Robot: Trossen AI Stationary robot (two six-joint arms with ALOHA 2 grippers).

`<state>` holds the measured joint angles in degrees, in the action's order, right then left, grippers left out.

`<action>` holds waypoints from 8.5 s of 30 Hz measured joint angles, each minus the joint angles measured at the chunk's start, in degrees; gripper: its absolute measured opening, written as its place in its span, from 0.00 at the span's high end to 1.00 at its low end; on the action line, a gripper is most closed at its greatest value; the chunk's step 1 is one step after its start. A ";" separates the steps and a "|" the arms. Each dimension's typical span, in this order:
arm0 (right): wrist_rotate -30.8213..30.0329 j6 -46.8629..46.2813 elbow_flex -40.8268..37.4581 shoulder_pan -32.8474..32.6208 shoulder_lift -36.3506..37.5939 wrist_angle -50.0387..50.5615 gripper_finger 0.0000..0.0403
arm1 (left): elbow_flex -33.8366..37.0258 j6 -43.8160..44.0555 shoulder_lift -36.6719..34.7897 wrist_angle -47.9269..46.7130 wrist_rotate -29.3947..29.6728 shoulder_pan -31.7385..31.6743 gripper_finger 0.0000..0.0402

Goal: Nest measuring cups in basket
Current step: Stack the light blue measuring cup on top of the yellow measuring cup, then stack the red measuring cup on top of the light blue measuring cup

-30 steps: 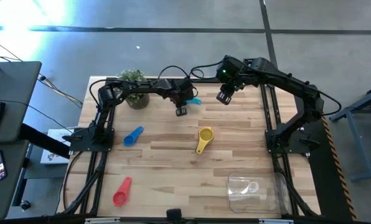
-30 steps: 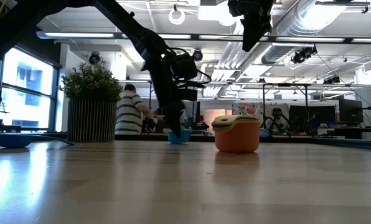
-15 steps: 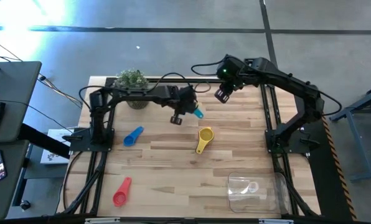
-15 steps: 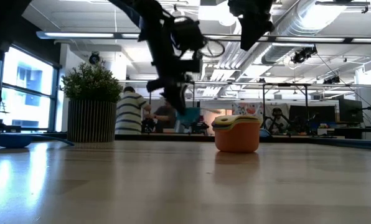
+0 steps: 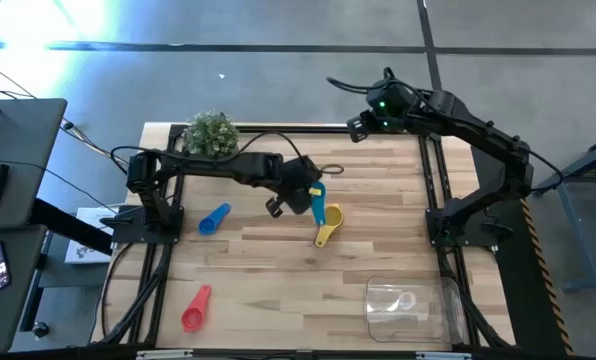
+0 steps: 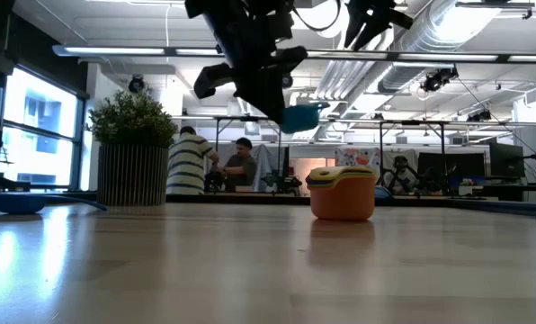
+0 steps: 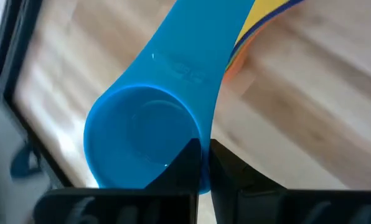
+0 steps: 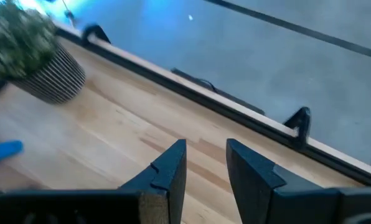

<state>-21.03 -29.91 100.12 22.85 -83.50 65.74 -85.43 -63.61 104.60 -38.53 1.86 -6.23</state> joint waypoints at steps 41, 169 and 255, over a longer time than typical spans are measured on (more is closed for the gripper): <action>-1.96 -6.32 0.00 -5.05 0.30 -0.66 0.74 | -0.03 -18.29 10.48 11.77 -9.88 1.37 0.98; 10.47 9.22 0.00 -4.33 0.28 -0.38 0.74 | -0.02 91.62 -10.10 -50.00 5.59 4.96 0.77; 14.55 -6.14 -0.01 -13.27 0.28 6.05 0.74 | 7.39 162.50 7.01 -20.06 -8.20 65.21 0.67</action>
<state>-6.48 -36.05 100.10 9.58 -83.22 71.79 -78.04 98.89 111.61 -58.59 -6.35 58.98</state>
